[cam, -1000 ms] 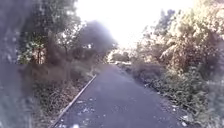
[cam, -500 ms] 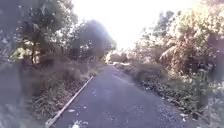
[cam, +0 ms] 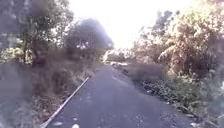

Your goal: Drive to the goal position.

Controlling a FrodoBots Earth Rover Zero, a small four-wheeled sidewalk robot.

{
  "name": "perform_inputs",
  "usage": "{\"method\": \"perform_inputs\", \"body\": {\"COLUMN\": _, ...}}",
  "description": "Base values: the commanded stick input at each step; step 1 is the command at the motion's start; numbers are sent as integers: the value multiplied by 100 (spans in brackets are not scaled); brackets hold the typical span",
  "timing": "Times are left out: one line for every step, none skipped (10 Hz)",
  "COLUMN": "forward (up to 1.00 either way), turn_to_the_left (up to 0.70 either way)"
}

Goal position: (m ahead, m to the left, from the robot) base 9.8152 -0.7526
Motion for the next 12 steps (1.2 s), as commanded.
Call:
{"method": "perform_inputs", "body": {"forward": 60, "turn_to_the_left": -15}}
{"method": "perform_inputs", "body": {"forward": 60, "turn_to_the_left": -15}}
{"method": "perform_inputs", "body": {"forward": 60, "turn_to_the_left": -15}}
{"method": "perform_inputs", "body": {"forward": 70, "turn_to_the_left": -14}}
{"method": "perform_inputs", "body": {"forward": 70, "turn_to_the_left": -14}}
{"method": "perform_inputs", "body": {"forward": 70, "turn_to_the_left": -14}}
{"method": "perform_inputs", "body": {"forward": 70, "turn_to_the_left": -14}}
{"method": "perform_inputs", "body": {"forward": 70, "turn_to_the_left": -14}}
{"method": "perform_inputs", "body": {"forward": 70, "turn_to_the_left": -14}}
{"method": "perform_inputs", "body": {"forward": 70, "turn_to_the_left": -14}}
{"method": "perform_inputs", "body": {"forward": 70, "turn_to_the_left": -14}}
{"method": "perform_inputs", "body": {"forward": 70, "turn_to_the_left": -14}}
